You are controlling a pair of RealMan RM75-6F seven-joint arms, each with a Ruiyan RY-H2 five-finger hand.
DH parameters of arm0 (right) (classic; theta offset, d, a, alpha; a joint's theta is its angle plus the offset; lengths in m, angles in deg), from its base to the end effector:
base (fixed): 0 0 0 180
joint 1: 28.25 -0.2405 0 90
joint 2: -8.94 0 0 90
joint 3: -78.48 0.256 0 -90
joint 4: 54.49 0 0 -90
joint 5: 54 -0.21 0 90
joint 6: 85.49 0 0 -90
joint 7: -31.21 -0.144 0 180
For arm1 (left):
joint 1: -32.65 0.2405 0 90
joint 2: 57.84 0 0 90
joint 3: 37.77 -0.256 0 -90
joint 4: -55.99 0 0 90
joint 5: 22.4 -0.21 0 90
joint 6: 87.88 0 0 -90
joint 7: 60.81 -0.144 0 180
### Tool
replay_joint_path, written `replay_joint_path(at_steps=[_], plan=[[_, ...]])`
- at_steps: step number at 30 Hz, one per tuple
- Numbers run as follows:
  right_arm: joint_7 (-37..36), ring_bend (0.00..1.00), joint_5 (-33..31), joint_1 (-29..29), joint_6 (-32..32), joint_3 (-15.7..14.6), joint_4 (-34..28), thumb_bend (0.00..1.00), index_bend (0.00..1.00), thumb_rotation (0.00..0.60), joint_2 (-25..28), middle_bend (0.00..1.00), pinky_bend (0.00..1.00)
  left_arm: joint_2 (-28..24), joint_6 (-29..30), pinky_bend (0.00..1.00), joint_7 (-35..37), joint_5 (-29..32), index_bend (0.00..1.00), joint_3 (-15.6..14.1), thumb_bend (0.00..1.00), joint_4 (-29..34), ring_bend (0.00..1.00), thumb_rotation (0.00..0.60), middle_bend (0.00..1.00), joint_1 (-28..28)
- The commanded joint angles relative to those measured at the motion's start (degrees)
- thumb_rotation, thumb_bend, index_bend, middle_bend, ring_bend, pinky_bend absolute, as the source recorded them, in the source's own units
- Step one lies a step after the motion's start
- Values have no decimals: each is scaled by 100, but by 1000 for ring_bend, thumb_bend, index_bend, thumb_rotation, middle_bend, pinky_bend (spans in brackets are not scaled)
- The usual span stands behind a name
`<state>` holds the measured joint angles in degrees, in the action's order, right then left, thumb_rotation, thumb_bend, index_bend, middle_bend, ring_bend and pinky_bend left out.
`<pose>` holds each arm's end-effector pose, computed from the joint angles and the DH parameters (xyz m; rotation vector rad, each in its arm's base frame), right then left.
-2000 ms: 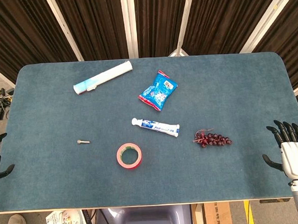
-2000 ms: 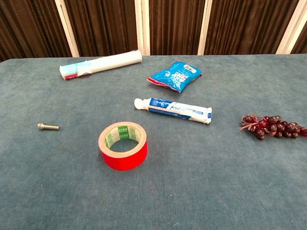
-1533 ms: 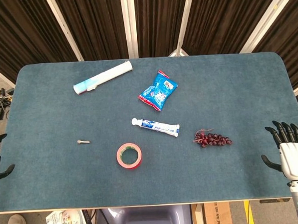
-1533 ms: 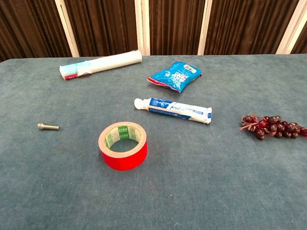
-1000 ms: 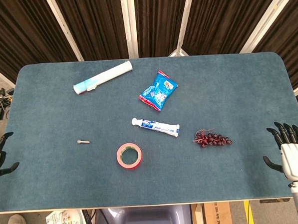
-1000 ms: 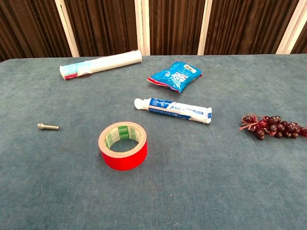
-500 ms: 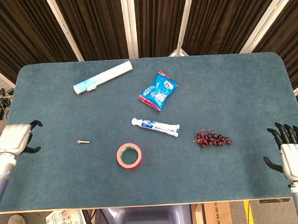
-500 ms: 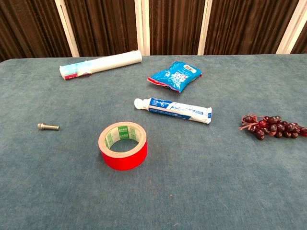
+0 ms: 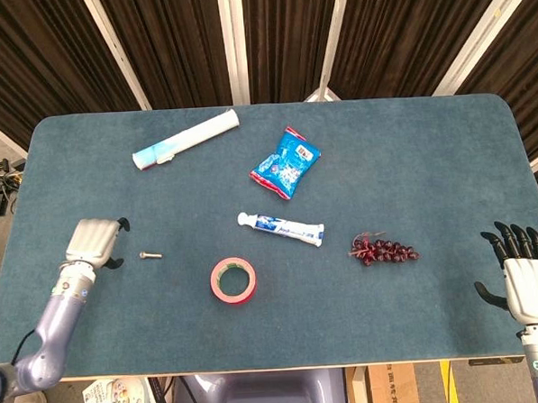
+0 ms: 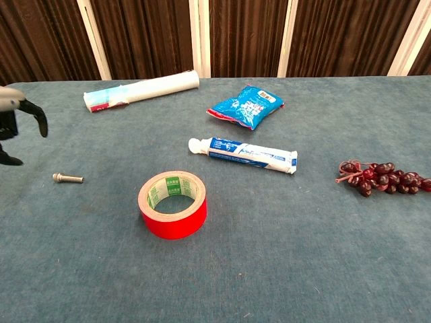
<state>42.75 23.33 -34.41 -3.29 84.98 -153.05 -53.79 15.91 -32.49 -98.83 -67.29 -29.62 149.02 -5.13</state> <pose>-0.3034 -0.1982 0.1657 1.3219 -0.8715 0.7754 -0.2319 0.3376 0.0615 -1.7152 -0.9078 -0.4711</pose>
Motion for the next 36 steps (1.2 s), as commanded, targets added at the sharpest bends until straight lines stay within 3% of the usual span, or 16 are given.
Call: replay_joint_path(at_steps=[1, 12, 21, 36], plan=[[-8, 70, -20, 2, 4, 10, 10, 214, 204, 600, -10, 115, 0, 290, -65, 1000, 44, -139, 371, -150, 320, -307, 872, 600, 923, -97], [-9, 70, -85, -11, -25, 29, 54, 214, 204, 600, -36, 115, 0, 1076, 140, 1000, 143, -468, 412, -236, 323, -861, 872, 600, 925, -184], [-51, 70, -109, -12, -33, 41, 72, 214, 204, 600, -39, 115, 0, 1321, 312, 1000, -7, -409, 451, -202, 378, -957, 872, 600, 926, -243], [-78, 70, -154, -35, -70, 59, 113, 213, 204, 600, -77, 115, 0, 1547, 375, 1000, -414, -97, 487, -258, 379, -1062, 873, 600, 926, -345]])
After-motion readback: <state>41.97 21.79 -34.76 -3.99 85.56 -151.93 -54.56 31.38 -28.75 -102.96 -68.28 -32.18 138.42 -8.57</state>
